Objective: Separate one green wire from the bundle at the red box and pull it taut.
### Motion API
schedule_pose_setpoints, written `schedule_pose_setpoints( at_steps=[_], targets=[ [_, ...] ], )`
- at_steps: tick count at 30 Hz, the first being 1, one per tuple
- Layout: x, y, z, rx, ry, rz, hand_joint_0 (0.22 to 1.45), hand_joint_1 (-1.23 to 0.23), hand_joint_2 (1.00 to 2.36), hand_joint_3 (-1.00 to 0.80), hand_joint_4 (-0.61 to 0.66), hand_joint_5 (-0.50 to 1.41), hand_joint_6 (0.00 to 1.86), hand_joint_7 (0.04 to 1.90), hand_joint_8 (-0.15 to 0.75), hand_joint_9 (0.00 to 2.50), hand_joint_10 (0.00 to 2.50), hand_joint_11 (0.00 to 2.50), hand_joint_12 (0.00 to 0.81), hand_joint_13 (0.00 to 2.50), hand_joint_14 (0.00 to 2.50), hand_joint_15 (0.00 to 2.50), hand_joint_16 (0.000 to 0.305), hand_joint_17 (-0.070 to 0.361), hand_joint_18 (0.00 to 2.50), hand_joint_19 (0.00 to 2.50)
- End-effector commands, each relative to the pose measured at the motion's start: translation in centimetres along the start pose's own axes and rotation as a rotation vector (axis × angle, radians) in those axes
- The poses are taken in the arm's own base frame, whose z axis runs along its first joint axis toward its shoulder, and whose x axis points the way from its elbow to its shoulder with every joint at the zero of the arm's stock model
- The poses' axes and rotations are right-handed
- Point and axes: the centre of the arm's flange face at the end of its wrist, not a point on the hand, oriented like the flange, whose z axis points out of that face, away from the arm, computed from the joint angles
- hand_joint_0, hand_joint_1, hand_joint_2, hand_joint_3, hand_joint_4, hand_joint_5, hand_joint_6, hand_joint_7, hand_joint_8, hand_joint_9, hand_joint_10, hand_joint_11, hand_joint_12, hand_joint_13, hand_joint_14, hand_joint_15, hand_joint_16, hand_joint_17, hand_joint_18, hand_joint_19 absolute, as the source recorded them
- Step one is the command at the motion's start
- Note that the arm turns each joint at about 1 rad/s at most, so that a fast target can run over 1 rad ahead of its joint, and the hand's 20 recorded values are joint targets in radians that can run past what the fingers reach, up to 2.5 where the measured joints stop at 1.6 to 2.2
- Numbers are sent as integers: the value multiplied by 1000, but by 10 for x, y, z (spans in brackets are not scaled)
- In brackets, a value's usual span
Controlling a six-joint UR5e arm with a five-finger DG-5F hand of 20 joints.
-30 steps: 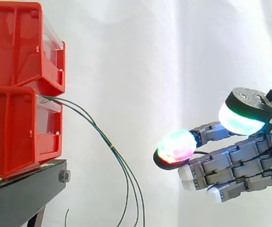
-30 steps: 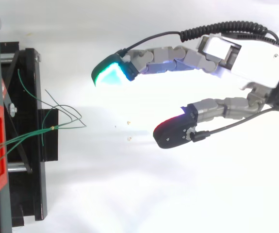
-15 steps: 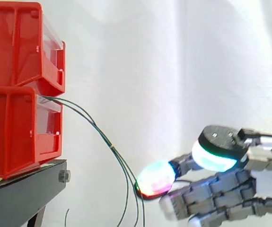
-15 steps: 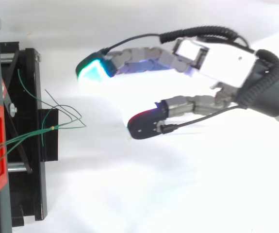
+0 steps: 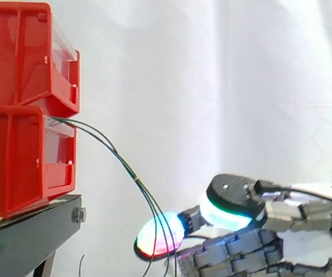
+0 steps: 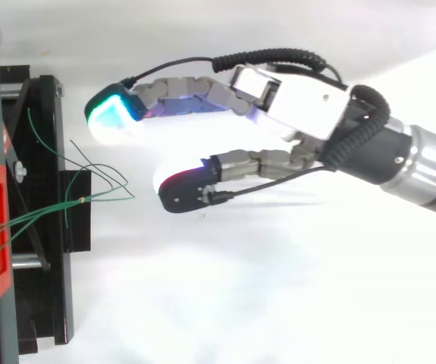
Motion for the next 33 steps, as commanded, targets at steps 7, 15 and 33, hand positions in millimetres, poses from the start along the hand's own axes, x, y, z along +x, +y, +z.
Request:
schedule_pose_setpoints(
  at_steps=[7,15,33],
  targets=[
    [31,-25,20,-30,7,51,561,-576,1003,-466,157,-217,501,585,219,525,0,0,328,336,5,133,57,129,289,508],
    [44,-16,20,-62,53,70,561,-574,1003,-464,170,-209,501,614,223,554,0,0,331,348,6,149,57,129,298,528],
    [60,10,17,-84,87,110,567,-558,1003,-466,198,-187,502,657,229,607,0,9,333,371,6,165,57,129,326,555]
  ],
)
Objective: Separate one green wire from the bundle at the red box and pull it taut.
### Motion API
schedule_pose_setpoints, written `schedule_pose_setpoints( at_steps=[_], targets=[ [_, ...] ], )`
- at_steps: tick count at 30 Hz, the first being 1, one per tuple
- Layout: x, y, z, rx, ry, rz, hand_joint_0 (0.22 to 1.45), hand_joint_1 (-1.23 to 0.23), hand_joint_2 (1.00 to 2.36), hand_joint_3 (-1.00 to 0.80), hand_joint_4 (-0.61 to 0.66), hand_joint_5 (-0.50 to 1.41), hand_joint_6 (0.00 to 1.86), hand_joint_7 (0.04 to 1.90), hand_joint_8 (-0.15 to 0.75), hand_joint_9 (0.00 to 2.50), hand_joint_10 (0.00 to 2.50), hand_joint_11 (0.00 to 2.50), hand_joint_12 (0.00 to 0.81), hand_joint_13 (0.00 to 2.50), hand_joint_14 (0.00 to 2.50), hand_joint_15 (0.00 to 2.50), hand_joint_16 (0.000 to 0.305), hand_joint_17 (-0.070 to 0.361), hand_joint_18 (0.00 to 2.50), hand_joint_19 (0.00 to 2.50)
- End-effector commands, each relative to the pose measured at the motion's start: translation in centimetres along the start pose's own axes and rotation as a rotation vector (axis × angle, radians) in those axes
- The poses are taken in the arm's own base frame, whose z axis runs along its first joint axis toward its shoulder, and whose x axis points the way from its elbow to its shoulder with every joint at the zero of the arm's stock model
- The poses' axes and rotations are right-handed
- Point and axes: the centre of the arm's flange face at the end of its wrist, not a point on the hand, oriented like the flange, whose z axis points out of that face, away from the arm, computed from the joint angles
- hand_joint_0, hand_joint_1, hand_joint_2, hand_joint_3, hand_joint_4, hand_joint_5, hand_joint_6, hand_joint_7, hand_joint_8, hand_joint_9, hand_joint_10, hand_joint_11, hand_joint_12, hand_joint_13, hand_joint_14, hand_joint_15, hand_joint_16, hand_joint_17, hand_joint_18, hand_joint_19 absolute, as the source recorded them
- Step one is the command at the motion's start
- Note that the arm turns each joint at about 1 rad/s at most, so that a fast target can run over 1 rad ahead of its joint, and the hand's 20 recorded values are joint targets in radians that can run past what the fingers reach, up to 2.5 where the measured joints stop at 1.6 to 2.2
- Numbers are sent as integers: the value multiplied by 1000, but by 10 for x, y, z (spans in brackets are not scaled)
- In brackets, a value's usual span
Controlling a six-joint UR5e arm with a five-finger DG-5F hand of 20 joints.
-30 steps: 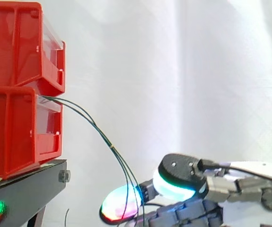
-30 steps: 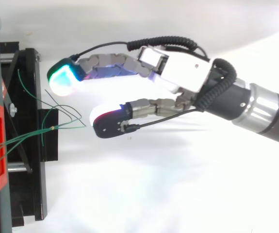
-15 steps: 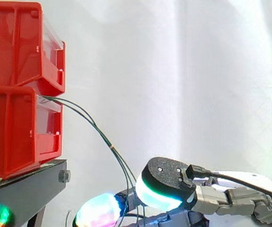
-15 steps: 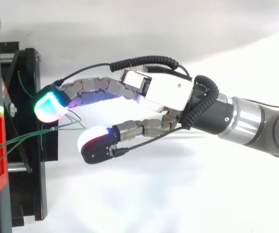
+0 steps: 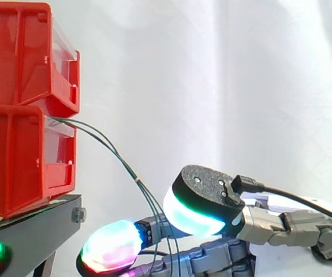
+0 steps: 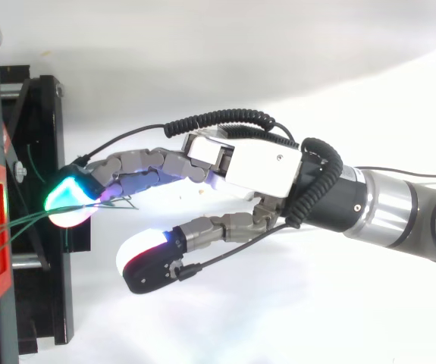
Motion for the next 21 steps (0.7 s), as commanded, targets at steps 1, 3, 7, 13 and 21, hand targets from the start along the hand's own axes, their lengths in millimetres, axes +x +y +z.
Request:
schedule_pose_setpoints(
  at_steps=[1,3,7,13,21],
  targets=[
    [1,5,0,-3,4,3,567,-557,1003,-465,195,-185,502,660,231,607,0,10,332,374,6,169,57,129,328,546],
    [0,11,0,-2,12,9,567,-556,1003,-466,200,-184,502,663,230,609,0,16,333,377,6,163,57,129,332,554],
    [-5,29,0,4,22,2,569,-552,1003,-466,206,-179,502,676,230,616,0,19,333,385,7,172,57,129,336,554],
    [-9,40,-2,22,28,-9,569,-551,1003,-464,209,-175,502,683,233,624,2,23,334,398,7,179,57,129,349,563],
    [-16,38,0,25,18,-7,571,-549,1003,-466,213,-174,502,685,233,633,0,25,335,409,7,188,57,129,355,562]
  ],
)
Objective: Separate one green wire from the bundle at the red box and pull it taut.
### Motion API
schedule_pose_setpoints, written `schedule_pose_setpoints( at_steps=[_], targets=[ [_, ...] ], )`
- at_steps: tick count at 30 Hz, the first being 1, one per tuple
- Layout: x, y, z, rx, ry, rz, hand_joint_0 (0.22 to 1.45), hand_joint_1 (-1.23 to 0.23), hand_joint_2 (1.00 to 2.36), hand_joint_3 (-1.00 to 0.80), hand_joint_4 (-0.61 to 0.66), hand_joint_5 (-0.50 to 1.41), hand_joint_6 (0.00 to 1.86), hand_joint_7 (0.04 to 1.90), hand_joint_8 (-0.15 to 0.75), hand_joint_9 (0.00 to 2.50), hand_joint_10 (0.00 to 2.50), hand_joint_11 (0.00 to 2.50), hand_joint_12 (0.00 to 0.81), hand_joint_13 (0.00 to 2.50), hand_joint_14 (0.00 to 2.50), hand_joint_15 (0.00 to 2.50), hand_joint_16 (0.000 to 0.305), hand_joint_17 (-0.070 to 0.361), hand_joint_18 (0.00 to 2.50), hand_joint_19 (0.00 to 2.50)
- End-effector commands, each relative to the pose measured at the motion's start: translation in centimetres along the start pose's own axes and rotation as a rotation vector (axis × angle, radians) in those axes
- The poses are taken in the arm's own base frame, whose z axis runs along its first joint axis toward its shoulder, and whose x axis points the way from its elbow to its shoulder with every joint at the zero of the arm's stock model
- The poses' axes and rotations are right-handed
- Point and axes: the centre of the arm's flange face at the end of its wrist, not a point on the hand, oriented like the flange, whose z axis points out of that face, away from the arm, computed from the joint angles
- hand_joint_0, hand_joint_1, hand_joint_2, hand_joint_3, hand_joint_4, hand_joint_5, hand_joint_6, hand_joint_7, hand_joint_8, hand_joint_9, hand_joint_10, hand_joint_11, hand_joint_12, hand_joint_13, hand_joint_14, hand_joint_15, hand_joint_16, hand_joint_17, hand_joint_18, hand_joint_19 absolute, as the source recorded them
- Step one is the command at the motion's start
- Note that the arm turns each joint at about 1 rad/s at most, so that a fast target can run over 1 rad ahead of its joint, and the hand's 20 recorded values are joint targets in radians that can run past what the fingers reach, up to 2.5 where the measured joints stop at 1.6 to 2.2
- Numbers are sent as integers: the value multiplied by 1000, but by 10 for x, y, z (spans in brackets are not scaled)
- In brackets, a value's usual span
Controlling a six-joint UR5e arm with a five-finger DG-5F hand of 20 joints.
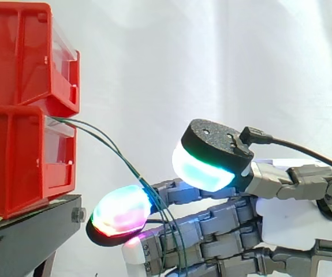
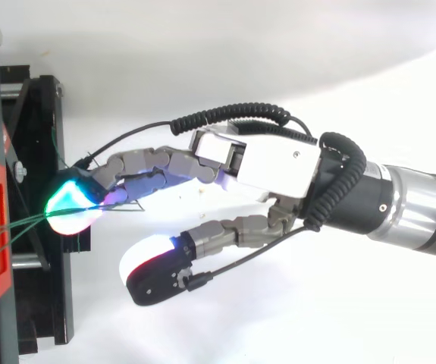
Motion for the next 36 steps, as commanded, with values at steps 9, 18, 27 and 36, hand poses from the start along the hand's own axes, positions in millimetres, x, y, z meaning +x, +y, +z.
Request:
schedule_pose_setpoints(
  at_steps=[9,18,27,36],
  targets=[
    [-10,-2,2,2,-10,0,572,-548,1004,-467,214,-172,502,688,233,642,0,34,334,425,8,192,57,129,371,569],
    [-16,-3,4,3,-17,-1,573,-548,1003,-467,230,-163,502,721,234,652,0,39,333,431,7,188,57,129,376,567],
    [-9,-1,3,-1,-10,-3,578,-550,1003,-465,256,-140,503,806,236,673,2,42,331,453,8,202,57,129,397,577],
    [-10,19,6,-25,-19,2,587,-556,1004,-462,264,-128,503,850,238,700,3,73,331,473,9,211,57,128,415,577]
  ],
)
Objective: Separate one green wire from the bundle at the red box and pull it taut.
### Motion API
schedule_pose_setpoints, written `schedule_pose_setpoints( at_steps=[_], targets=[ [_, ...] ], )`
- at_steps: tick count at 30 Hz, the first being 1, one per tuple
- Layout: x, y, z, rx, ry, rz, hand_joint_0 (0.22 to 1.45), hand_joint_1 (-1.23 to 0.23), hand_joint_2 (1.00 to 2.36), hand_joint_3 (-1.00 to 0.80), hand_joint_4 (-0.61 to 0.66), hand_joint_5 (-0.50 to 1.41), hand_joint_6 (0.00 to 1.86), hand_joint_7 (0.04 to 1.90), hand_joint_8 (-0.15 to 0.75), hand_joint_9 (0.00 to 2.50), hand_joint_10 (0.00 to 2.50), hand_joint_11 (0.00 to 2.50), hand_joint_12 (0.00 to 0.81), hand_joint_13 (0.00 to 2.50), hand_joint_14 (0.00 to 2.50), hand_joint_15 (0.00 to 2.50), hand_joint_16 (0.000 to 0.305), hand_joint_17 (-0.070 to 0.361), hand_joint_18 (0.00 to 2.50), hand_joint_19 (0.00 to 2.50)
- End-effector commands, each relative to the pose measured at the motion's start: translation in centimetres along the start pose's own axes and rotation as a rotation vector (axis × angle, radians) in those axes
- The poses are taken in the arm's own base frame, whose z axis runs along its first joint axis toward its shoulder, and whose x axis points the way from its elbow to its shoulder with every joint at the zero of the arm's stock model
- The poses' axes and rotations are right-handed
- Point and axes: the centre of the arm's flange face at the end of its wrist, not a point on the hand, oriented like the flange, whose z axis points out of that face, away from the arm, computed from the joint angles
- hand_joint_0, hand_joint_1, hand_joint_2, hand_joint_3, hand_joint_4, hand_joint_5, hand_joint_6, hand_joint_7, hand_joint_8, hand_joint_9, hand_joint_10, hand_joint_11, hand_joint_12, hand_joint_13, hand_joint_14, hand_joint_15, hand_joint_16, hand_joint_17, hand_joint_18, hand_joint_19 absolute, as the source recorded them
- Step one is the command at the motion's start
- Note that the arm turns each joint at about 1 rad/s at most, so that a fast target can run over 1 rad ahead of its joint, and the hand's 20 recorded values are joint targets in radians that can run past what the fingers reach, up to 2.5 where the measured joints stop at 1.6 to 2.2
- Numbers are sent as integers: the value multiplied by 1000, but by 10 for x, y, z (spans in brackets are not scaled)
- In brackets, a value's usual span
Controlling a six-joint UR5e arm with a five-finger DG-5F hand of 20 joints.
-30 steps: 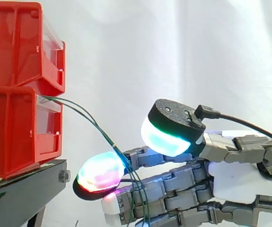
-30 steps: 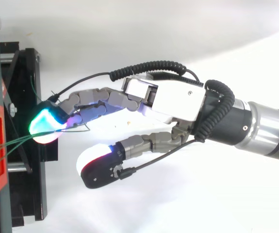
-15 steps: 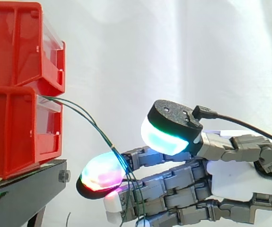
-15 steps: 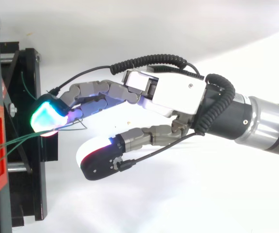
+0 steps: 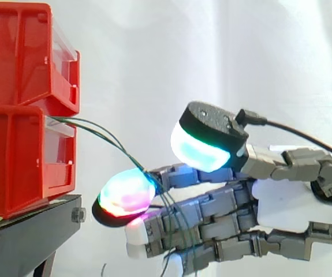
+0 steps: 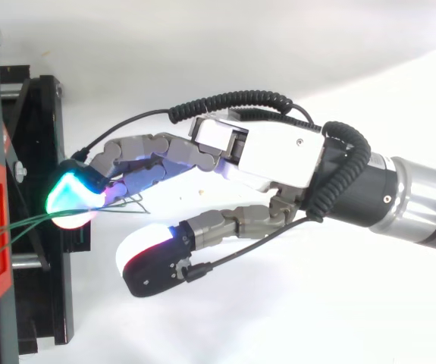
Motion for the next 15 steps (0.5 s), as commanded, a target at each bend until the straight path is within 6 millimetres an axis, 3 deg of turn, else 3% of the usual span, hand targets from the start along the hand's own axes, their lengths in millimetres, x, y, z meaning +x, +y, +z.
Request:
schedule_pose_setpoints(
  at_steps=[1,15],
  targets=[
    [1,14,3,-18,-5,3,588,-557,1004,-460,258,-127,503,856,238,707,1,58,331,475,9,212,57,128,416,577],
    [9,22,5,-30,-1,-26,615,-572,1007,-427,208,-104,504,1047,237,725,4,85,324,494,11,225,56,126,437,592]
  ],
)
